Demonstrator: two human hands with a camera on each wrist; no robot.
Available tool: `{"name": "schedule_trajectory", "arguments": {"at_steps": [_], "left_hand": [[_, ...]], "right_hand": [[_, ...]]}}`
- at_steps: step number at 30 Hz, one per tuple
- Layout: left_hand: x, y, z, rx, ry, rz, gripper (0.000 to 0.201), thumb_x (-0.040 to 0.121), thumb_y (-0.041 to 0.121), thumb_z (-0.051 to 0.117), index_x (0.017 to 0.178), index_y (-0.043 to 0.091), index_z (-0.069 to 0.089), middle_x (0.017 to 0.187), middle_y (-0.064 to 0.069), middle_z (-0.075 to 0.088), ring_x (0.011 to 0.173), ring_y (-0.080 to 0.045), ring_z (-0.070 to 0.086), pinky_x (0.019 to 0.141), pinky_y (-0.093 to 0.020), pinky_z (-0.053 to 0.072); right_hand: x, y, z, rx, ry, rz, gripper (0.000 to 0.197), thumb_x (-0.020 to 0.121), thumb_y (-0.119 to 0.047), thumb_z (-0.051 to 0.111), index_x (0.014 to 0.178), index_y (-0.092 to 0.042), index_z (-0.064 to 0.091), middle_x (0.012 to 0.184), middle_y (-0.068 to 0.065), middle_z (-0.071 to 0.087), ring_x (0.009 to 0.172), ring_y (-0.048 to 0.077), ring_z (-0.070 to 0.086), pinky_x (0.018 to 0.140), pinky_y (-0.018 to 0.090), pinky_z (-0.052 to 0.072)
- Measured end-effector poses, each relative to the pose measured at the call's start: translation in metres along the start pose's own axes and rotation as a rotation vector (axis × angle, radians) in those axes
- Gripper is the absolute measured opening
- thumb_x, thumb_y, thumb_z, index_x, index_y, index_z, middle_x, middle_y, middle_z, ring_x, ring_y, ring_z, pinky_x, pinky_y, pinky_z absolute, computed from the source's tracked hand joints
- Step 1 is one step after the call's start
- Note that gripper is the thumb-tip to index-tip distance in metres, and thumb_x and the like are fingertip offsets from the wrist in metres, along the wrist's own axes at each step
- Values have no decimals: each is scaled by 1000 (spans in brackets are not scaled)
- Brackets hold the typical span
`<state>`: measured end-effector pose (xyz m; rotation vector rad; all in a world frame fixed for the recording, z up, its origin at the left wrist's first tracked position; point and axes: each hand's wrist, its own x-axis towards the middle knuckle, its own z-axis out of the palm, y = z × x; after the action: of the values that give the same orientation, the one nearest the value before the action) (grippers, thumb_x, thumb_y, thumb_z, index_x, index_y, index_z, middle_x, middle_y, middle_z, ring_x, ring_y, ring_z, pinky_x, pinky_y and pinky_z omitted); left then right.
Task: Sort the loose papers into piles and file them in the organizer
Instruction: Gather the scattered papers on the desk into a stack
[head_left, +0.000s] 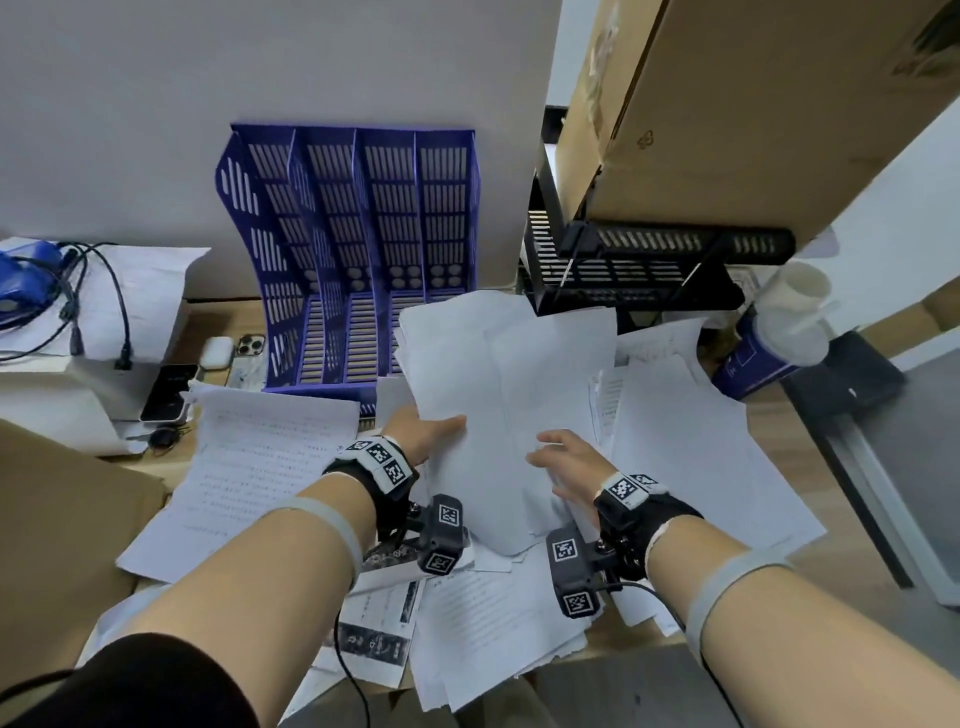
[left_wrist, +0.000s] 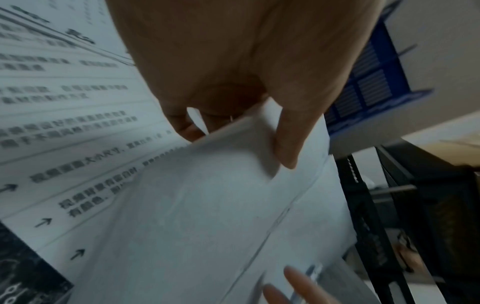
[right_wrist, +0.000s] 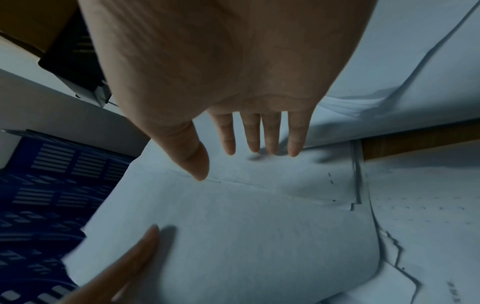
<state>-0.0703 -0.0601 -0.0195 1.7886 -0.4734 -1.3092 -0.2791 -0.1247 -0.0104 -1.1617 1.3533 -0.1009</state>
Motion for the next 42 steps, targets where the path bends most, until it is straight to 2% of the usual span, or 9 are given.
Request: {"name": "schedule_trajectory", "arguments": {"at_steps": [6, 11, 15, 18, 21, 25, 33, 40, 42], "left_hand": [[-6, 29, 17, 99, 8, 89, 32, 68, 31, 75, 96, 16, 74, 105, -9, 75, 99, -26, 71, 96, -46, 54], [-41, 91, 13, -46, 54, 221, 21, 82, 24, 69, 98, 11, 74, 101, -9, 75, 92, -27, 71, 81, -41, 60], [-80, 140, 12, -32, -241, 237, 24, 102, 29, 48, 113, 16, 65, 92, 4, 73, 84, -14, 68, 60, -25, 55], [-92, 161, -7, 53, -387, 267, 53, 90, 59, 53, 135, 31, 56, 128, 15, 60, 120, -6, 55, 87, -31, 54], [-81, 156, -29, 103, -274, 299, 55, 89, 55, 61, 137, 31, 54, 137, 4, 58, 124, -12, 56, 105, -40, 45], [-47, 122, -47, 238, 49, 202, 84, 79, 49, 75, 148, 23, 35, 140, -3, 51, 115, -22, 58, 96, -43, 51], [-30, 72, 21, -3, -290, 74, 18, 90, 17, 69, 108, 14, 69, 103, -7, 74, 95, -28, 66, 79, -33, 52], [-20, 64, 77, 139, -180, 230, 14, 77, 19, 80, 87, 12, 71, 84, -12, 73, 72, -27, 67, 53, -27, 54], [-22, 67, 85, 51, -237, 209, 16, 83, 9, 76, 97, 8, 70, 95, -16, 74, 85, -34, 71, 68, -37, 60]], "right_hand": [[-6, -11, 1, -192, -57, -173, 94, 77, -39, 80, 152, -24, 24, 157, 6, 31, 144, 19, 33, 116, 35, 31], [-19, -53, 19, -305, -99, -398, 137, 45, -68, 85, 154, -30, 11, 159, 2, 27, 144, 16, 31, 119, 39, 29], [-33, -106, 35, -66, -158, -645, 98, 63, -27, 88, 141, -22, 30, 136, 4, 54, 123, 20, 58, 103, 45, 50], [-42, -130, 21, -34, 76, -592, 78, 64, -31, 72, 137, -22, 44, 123, 2, 63, 111, 21, 62, 96, 45, 53], [-42, -136, -14, 131, 278, -479, 42, 74, -12, 62, 116, -10, 61, 105, 11, 70, 96, 31, 67, 89, 46, 57], [-46, -114, -51, 289, 281, -384, 9, 86, 0, 66, 92, -6, 64, 87, 13, 68, 64, 16, 68, 63, 28, 56], [-54, -27, -91, 111, 204, -162, 39, 78, -23, 74, 115, -16, 66, 116, 10, 71, 108, 32, 66, 102, 49, 49], [-73, 19, -124, 117, 234, -91, 21, 85, -17, 73, 106, -21, 70, 109, 10, 73, 101, 30, 70, 89, 47, 58], [-77, 21, -125, 168, 208, -74, 26, 88, -11, 70, 113, -17, 67, 112, 11, 71, 104, 31, 69, 87, 43, 58]]}}
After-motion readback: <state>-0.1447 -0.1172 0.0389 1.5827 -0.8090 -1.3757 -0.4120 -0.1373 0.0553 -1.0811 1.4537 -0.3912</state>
